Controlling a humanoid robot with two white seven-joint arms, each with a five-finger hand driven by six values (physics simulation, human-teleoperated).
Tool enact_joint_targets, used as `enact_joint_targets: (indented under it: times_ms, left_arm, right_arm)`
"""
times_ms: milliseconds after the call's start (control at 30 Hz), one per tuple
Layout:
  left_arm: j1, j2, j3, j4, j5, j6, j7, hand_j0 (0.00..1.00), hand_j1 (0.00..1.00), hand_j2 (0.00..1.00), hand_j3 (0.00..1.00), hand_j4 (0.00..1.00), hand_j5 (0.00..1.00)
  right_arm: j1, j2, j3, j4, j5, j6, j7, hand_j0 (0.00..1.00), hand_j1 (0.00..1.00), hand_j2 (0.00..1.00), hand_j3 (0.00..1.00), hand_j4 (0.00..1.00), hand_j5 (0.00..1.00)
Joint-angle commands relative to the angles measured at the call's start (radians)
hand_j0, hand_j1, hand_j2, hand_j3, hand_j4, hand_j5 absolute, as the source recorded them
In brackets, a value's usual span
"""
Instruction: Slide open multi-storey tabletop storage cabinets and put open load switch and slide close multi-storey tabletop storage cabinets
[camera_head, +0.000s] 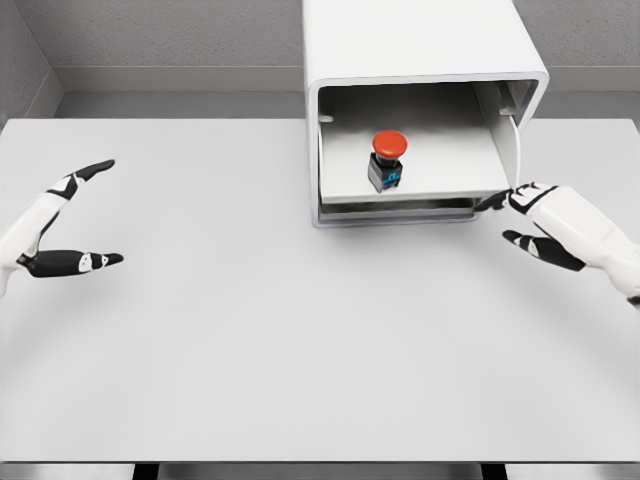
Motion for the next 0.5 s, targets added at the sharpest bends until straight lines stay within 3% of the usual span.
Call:
enact_joint_targets:
  times_ms: [0, 67, 200, 467]
  left_arm:
    - [0.0, -0.001, 0.002, 0.011, 0.008, 0.002, 0.0, 1.0, 1.0, 1.0, 1.0, 1.0, 1.0]
    - [0.0, -0.001, 0.002, 0.011, 0.008, 0.002, 0.0, 1.0, 1.0, 1.0, 1.0, 1.0, 1.0]
    - [0.002, -0.001, 0.0, 0.02, 0.002, 0.002, 0.0, 1.0, 1.0, 1.0, 1.0, 1.0, 1.0]
    - [0.002, -0.003, -0.006, 0.141, -0.004, 0.002, 0.0, 1.0, 1.0, 1.0, 1.0, 1.0, 1.0]
  right_arm:
    - [0.0, 0.004, 0.026, 0.033, -0.005, 0.0, 0.003, 0.68, 0.68, 0.68, 0.68, 0.68, 0.68]
    - [-0.018, 0.024, 0.027, 0.051, -0.008, 0.0, 0.052, 0.68, 0.68, 0.68, 0.68, 0.68, 0.68]
    - [-0.023, 0.03, 0.027, 0.053, -0.007, 0.0, 0.056, 0.69, 0.69, 0.69, 0.69, 0.69, 0.69]
    - [-0.08, 0.045, 0.032, 0.105, -0.008, 0.0, 0.095, 0.7, 0.7, 0.7, 0.7, 0.7, 0.7]
